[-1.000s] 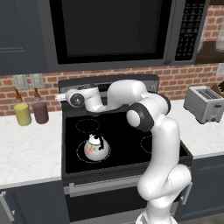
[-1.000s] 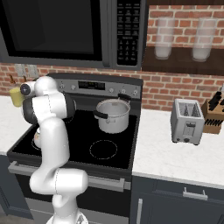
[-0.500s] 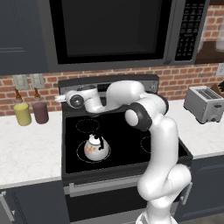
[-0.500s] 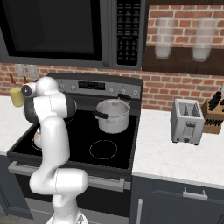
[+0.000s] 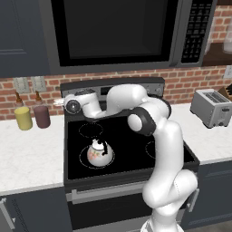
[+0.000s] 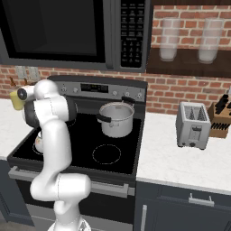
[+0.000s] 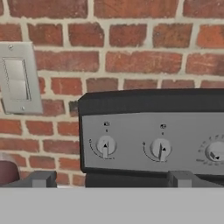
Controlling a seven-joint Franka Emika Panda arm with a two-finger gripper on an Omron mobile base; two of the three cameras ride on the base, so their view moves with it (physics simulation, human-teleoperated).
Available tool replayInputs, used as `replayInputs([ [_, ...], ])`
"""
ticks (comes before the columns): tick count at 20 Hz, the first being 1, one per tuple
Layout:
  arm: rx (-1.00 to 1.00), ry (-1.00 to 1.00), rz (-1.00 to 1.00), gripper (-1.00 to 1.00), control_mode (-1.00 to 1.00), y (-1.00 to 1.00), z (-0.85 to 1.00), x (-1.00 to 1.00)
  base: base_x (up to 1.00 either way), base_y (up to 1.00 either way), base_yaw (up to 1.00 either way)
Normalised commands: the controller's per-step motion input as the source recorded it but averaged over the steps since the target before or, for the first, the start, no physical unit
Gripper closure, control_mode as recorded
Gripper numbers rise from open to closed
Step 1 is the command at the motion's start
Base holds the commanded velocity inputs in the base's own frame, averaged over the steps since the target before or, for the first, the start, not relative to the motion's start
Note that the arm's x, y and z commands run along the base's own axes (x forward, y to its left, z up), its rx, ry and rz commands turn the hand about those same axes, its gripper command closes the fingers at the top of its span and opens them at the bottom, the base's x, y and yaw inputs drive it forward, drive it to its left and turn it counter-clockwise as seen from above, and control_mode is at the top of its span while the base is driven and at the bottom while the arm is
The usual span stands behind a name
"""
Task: Pick the kettle from the counter and place it on a stove burner. Then turn the burner on.
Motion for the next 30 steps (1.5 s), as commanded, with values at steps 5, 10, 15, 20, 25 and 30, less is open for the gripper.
replayInputs([
  [5, 0.0, -0.01, -0.01, -1.0, -1.0, 0.0, 0.0, 0.0, 0.0, 0.0, 0.0],
  [10, 0.0, 0.0, 0.0, -1.0, -1.0, 0.0, -0.01, 0.25, 0.0, 0.0, 0.0],
  [15, 0.0, 0.0, 0.0, -1.0, -1.0, 0.0, 0.0, 0.44, 0.0, 0.0, 0.0],
  [20, 0.0, 0.0, 0.0, -1.0, -1.0, 0.0, 0.0, 0.33, 0.0, 0.0, 0.0],
  [25, 0.0, 0.0, 0.0, -1.0, -1.0, 0.0, -0.09, 0.04, 0.0, 0.0, 0.0],
  [30, 0.0, 0.0, 0.0, -1.0, -1.0, 0.0, -0.16, -0.14, 0.0, 0.0, 0.0],
])
